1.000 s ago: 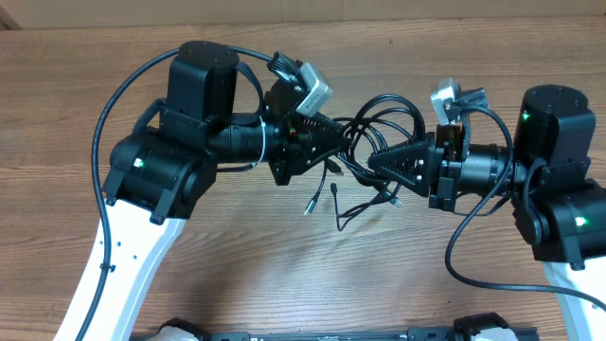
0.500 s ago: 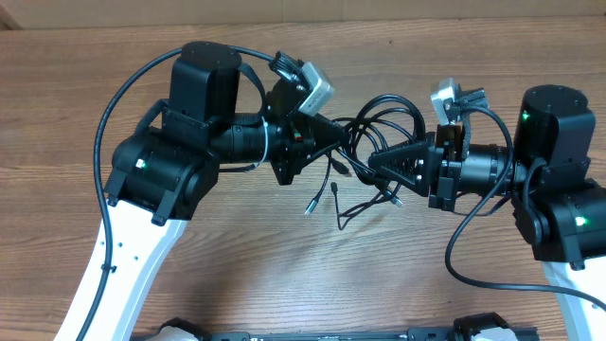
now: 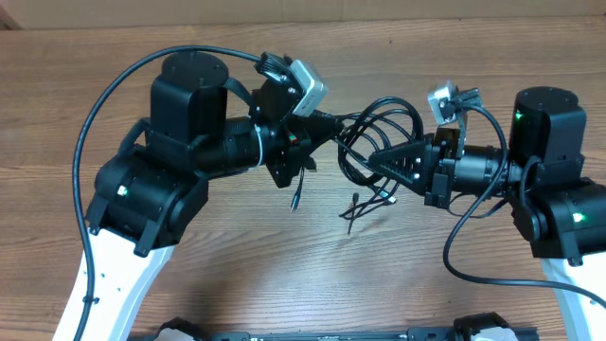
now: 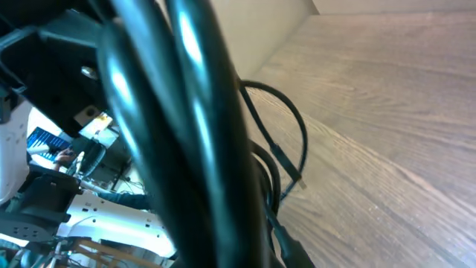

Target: Untangle cables

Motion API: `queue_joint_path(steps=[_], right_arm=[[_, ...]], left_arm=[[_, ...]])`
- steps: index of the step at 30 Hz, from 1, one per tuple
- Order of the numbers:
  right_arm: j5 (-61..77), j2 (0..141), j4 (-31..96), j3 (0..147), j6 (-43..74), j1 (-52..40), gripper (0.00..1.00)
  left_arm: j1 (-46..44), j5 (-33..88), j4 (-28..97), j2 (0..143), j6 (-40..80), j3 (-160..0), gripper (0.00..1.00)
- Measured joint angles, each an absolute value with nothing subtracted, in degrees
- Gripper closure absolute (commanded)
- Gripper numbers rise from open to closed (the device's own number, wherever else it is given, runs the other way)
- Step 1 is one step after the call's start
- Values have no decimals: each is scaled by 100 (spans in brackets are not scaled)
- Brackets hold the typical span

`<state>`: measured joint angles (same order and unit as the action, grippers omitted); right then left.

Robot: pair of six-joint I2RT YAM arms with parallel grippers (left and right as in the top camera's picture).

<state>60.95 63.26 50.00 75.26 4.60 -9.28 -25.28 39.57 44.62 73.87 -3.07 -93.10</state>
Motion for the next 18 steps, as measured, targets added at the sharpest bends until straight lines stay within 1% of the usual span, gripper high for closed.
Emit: queue_joint_path(steps=[4, 11, 16, 18], right_arm=[[5833, 6326, 5393, 7518, 469, -915, 96], [5734, 6324, 5535, 7518, 449, -908, 96], [5695, 6324, 5502, 7518, 447, -908, 96], [5690, 6324, 5465, 7518, 445, -908, 96]], left_arm=[[-2432, 3741, 4027, 7323, -266, -9310, 96], [-2427, 3675, 3529, 7236, 97, -9310, 96], [-2427, 3680, 3846, 7236, 183, -9312, 96], [-2427, 3680, 4165, 7236, 183, -9312, 94]])
